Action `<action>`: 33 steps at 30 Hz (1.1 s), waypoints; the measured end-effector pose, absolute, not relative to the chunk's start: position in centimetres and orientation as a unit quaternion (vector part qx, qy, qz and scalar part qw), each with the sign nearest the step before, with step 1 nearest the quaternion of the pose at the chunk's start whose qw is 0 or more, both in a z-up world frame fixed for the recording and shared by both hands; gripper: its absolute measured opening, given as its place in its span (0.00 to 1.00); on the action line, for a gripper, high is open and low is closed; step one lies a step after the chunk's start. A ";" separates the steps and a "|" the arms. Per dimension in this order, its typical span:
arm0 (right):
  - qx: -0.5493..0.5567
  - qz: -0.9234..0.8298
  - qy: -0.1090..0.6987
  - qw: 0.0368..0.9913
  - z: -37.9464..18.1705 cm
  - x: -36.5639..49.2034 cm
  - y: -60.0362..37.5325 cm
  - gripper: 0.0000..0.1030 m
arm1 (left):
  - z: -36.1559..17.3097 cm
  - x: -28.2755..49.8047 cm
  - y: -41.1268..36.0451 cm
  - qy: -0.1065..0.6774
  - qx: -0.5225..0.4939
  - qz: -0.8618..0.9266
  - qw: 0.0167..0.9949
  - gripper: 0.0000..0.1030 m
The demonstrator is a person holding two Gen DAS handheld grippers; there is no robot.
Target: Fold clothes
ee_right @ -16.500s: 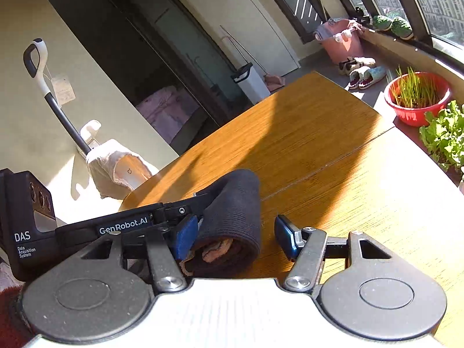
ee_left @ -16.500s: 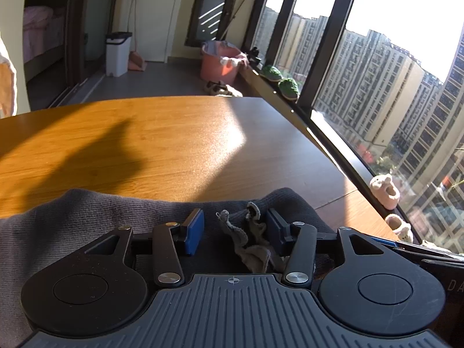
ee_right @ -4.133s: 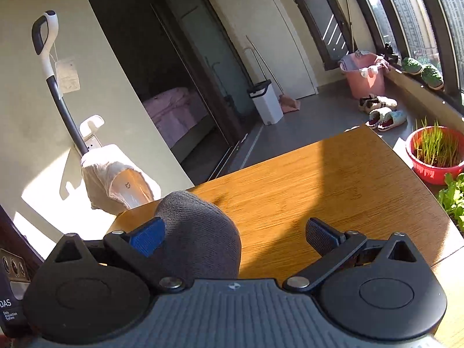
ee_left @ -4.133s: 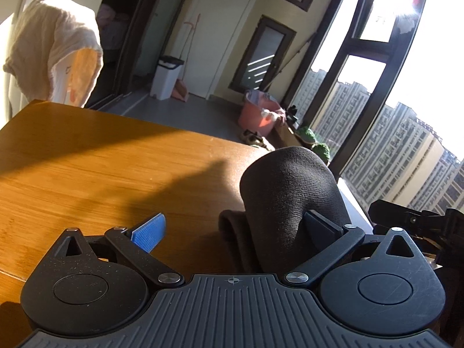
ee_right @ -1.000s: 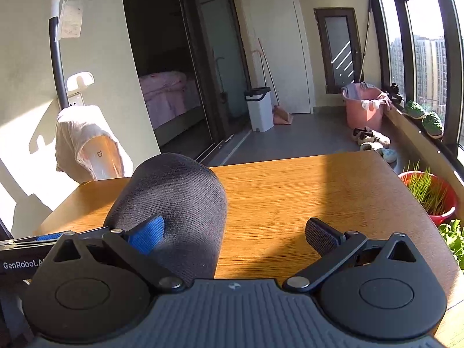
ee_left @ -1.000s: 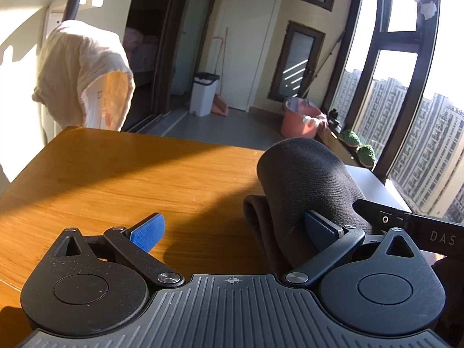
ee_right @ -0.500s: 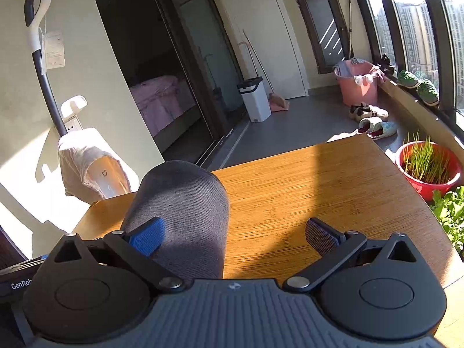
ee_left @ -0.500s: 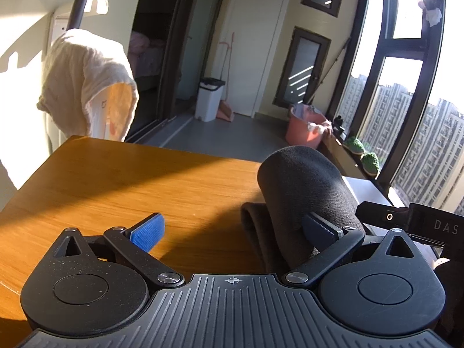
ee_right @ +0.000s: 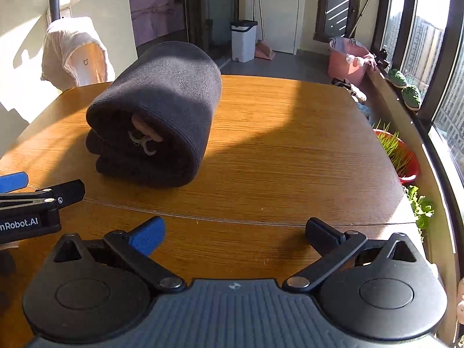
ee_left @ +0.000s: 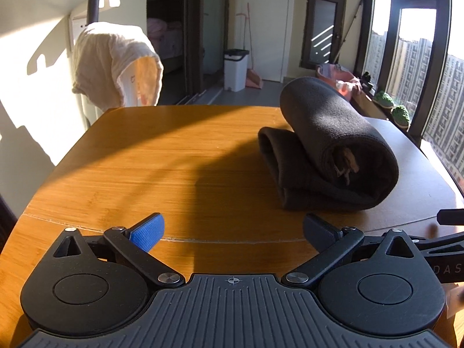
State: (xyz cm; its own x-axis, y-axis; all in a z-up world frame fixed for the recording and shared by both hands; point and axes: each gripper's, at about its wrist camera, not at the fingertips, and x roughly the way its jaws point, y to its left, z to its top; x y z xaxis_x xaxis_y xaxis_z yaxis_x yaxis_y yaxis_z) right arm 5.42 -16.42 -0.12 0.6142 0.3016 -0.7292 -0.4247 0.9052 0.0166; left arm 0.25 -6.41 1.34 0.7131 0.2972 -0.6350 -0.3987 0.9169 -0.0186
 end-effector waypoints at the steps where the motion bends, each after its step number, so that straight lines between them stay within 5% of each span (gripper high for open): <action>1: -0.078 0.199 0.382 0.899 -0.3 5.4 -16.4 1.00 | 1.2 0.4 -6.5 0.336 -0.076 0.199 0.917 1.00; 33: -0.062 0.191 0.335 0.920 -1.0 5.0 -17.0 1.00 | 0.2 0.5 -6.6 0.334 -0.074 0.221 0.913 1.00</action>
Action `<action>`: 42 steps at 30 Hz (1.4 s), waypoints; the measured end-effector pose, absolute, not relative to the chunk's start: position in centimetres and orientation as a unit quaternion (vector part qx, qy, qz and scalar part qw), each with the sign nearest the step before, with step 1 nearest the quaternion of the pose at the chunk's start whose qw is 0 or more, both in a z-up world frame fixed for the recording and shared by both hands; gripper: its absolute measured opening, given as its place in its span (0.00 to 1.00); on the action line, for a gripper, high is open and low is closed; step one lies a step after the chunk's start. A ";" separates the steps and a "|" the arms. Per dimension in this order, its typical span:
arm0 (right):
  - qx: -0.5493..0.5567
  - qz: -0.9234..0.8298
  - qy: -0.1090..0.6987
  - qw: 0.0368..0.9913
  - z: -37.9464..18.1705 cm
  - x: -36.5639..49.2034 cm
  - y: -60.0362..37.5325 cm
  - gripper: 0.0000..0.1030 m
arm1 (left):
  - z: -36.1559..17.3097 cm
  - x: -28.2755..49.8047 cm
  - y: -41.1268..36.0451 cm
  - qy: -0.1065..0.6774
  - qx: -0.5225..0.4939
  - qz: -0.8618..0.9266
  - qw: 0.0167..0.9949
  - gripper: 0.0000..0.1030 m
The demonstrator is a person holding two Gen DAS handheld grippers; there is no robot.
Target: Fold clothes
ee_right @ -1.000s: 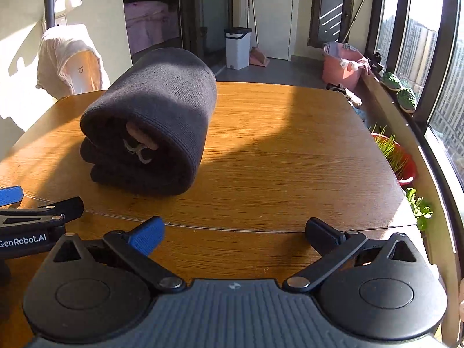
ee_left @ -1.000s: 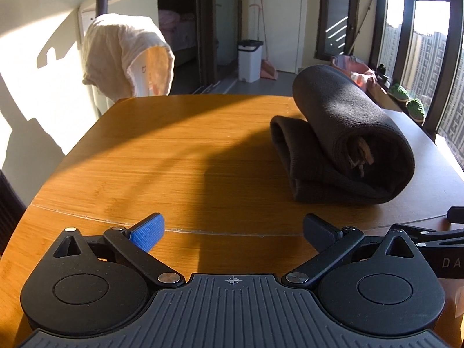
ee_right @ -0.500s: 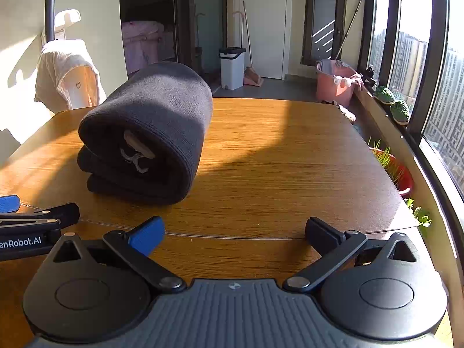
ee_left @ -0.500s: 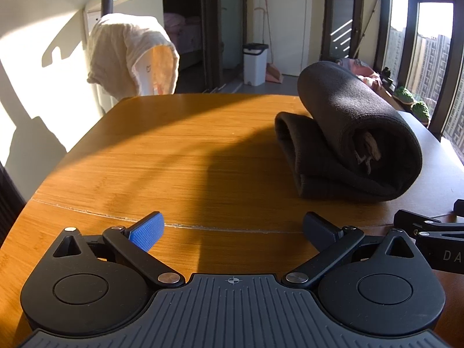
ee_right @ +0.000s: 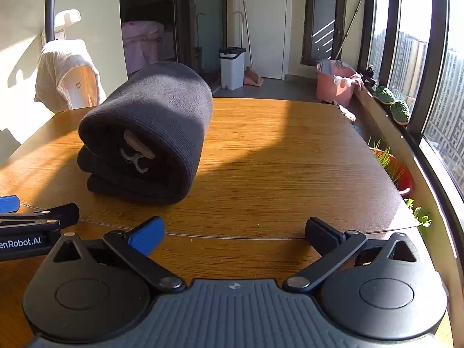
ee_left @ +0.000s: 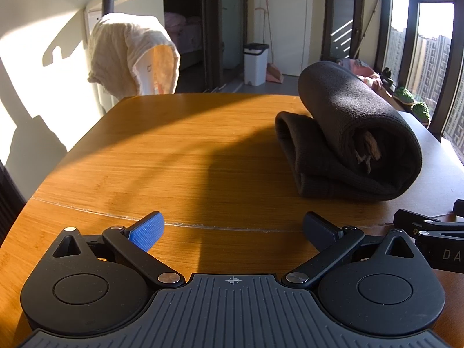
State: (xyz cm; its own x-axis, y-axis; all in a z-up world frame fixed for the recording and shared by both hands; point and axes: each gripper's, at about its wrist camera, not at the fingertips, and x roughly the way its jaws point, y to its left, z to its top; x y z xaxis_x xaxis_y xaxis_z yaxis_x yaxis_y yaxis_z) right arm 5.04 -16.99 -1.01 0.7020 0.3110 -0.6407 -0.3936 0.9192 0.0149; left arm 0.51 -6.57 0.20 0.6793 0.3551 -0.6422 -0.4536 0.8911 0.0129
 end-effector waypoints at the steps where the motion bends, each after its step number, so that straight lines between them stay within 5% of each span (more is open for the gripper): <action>1: -0.062 0.191 0.335 0.920 -1.0 5.0 -17.0 1.00 | 0.2 0.5 -6.6 0.334 -0.074 0.221 0.913 1.00; 42: -0.061 0.191 0.336 0.920 -1.1 5.6 -17.0 1.00 | 0.0 1.0 -6.7 0.333 -0.073 0.222 0.914 1.00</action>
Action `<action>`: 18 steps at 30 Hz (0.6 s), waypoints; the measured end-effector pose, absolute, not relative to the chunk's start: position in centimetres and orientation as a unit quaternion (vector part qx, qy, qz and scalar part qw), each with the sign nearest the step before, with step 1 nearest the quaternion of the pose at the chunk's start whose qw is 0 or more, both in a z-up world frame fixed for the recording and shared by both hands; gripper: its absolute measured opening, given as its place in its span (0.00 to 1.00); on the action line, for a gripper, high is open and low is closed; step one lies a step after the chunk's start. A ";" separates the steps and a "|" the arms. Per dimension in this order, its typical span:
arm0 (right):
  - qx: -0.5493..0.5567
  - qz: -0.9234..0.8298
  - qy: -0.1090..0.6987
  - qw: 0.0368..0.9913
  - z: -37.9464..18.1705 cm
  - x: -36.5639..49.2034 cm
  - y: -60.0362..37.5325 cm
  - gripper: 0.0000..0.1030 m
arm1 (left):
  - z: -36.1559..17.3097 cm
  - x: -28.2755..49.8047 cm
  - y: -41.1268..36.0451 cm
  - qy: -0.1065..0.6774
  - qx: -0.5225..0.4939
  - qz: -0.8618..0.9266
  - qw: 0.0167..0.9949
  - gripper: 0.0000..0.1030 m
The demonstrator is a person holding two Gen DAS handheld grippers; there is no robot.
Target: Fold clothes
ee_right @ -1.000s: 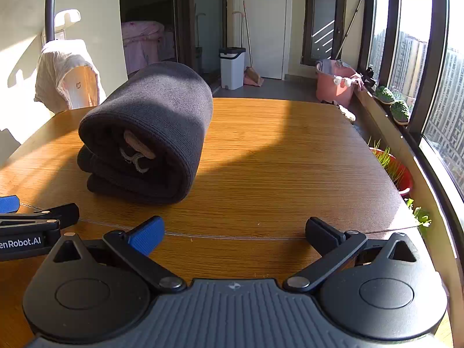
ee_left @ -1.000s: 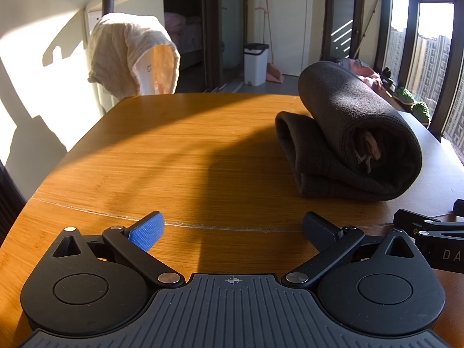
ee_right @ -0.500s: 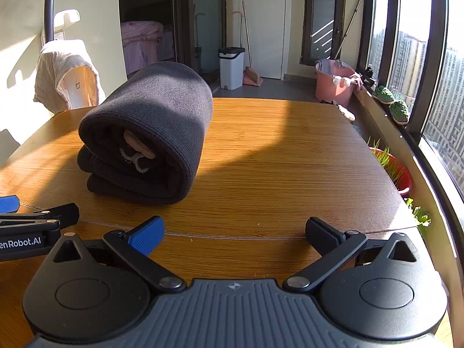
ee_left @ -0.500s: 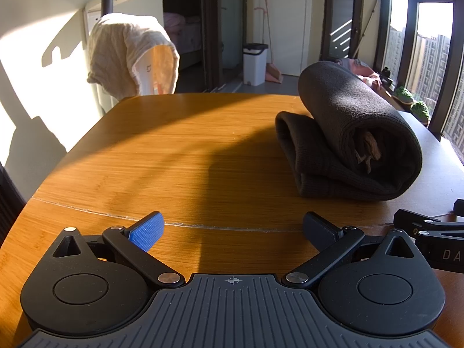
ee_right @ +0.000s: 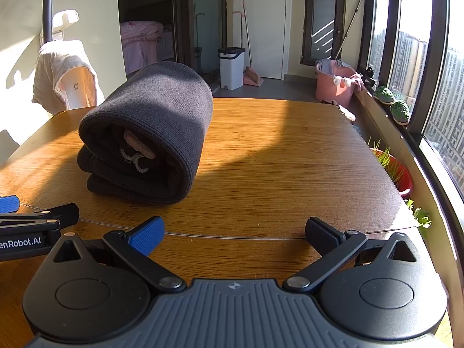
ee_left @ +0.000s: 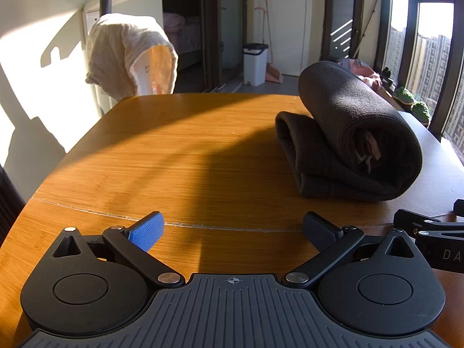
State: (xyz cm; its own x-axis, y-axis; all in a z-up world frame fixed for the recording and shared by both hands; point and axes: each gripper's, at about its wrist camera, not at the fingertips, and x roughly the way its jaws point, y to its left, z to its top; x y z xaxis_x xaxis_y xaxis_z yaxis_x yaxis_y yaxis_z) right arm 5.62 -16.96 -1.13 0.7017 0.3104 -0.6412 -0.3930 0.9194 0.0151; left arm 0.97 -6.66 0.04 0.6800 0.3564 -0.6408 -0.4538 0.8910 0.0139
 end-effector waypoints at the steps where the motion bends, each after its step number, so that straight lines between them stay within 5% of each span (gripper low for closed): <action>1: -0.061 0.191 0.336 0.920 -1.1 5.7 -17.0 1.00 | 0.0 1.0 -6.7 0.333 -0.073 0.222 0.914 1.00; 18: -0.062 0.191 0.336 0.920 -1.2 5.7 -16.9 1.00 | -0.1 1.0 -6.5 0.333 -0.073 0.221 0.914 1.00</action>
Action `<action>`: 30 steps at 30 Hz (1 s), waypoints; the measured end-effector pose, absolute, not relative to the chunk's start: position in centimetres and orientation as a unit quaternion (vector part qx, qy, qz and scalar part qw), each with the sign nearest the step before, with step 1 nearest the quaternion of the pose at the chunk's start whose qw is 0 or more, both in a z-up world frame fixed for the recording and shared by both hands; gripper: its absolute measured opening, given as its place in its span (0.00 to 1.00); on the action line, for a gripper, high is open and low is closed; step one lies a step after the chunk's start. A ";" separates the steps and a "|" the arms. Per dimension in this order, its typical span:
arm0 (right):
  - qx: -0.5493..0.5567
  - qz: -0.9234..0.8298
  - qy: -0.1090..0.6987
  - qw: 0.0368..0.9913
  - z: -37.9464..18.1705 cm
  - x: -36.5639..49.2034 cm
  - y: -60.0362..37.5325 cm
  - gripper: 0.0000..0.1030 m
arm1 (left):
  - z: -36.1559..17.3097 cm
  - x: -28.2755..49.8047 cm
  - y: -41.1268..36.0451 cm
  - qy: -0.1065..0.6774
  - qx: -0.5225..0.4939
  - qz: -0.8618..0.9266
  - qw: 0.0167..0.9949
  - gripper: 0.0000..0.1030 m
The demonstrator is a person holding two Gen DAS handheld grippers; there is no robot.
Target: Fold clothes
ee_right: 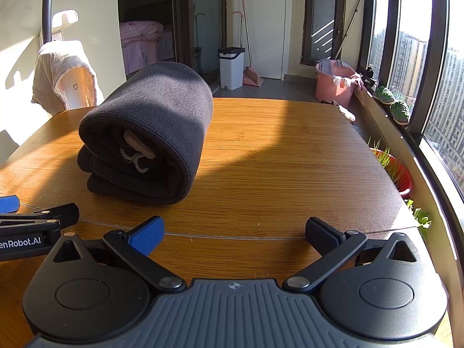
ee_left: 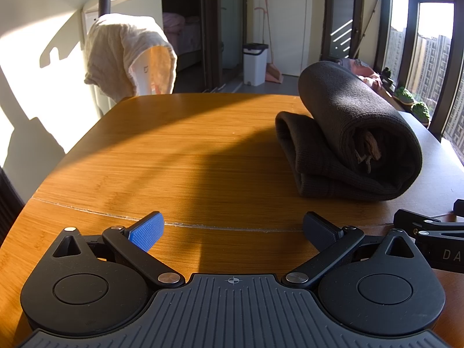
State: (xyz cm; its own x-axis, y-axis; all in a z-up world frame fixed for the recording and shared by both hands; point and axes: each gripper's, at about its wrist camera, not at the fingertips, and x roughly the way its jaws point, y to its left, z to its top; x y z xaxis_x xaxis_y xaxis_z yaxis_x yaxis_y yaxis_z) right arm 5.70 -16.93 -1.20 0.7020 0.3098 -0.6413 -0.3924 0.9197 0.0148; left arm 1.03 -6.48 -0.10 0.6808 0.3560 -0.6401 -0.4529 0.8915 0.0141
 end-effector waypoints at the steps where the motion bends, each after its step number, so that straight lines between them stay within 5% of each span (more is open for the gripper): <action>1: -0.062 0.191 0.336 0.920 -1.2 5.7 -16.9 1.00 | -0.1 1.0 -6.5 0.333 -0.073 0.221 0.914 1.00; 30: -0.061 0.188 0.336 0.921 -1.2 5.7 -17.0 1.00 | 0.0 1.0 -6.4 0.332 -0.072 0.218 0.915 1.00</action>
State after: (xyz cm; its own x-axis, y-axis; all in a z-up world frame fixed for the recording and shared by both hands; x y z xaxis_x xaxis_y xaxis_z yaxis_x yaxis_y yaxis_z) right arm 5.69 -17.04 -1.21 0.7040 0.3061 -0.6409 -0.3874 0.9218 0.0149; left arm 1.04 -6.37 -0.04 0.6837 0.3514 -0.6396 -0.4476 0.8942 0.0128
